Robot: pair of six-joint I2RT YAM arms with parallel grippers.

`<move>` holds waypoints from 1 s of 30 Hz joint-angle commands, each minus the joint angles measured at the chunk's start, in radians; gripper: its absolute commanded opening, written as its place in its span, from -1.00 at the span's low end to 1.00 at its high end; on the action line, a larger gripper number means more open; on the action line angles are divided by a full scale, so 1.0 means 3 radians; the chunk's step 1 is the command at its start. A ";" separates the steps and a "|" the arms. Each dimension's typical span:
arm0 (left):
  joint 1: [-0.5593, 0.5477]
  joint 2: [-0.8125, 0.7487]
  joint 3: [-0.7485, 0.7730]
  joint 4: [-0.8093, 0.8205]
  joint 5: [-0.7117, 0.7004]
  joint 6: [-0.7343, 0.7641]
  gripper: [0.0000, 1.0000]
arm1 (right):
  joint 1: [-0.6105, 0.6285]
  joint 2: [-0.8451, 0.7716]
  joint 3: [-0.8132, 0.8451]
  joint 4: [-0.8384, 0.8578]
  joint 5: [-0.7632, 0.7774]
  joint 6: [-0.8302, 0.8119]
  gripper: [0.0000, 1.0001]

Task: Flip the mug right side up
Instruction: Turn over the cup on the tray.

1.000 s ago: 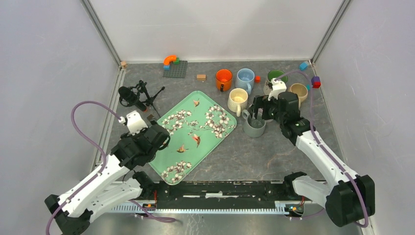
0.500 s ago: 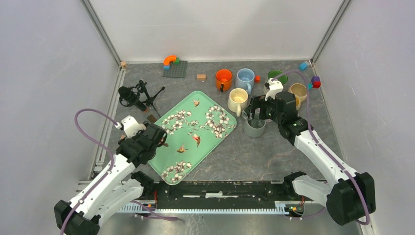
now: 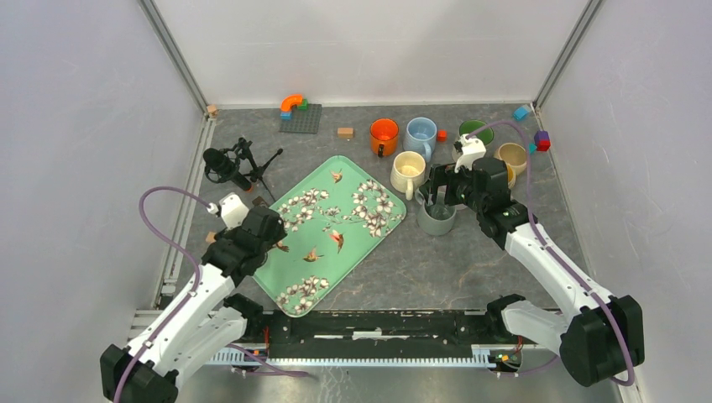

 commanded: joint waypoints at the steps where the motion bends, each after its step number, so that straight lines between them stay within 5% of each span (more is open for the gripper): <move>1: 0.0014 -0.0004 -0.0068 0.0299 0.0226 0.0145 0.99 | 0.0019 0.0003 0.0022 0.0150 -0.0038 0.0008 0.96; 7: 0.0014 0.0179 -0.0108 0.0274 0.0342 -0.0053 0.96 | 0.0019 -0.0007 -0.0053 0.0214 -0.0062 0.0028 0.96; 22: 0.0012 0.0284 0.0020 0.0052 0.0186 -0.0165 -0.01 | 0.0018 -0.0025 -0.0147 0.0273 -0.0111 0.0058 0.96; 30: 0.0010 0.0281 0.0001 0.0082 0.0235 -0.0156 -0.30 | 0.0019 -0.0028 -0.0162 0.0282 -0.0170 0.0081 0.96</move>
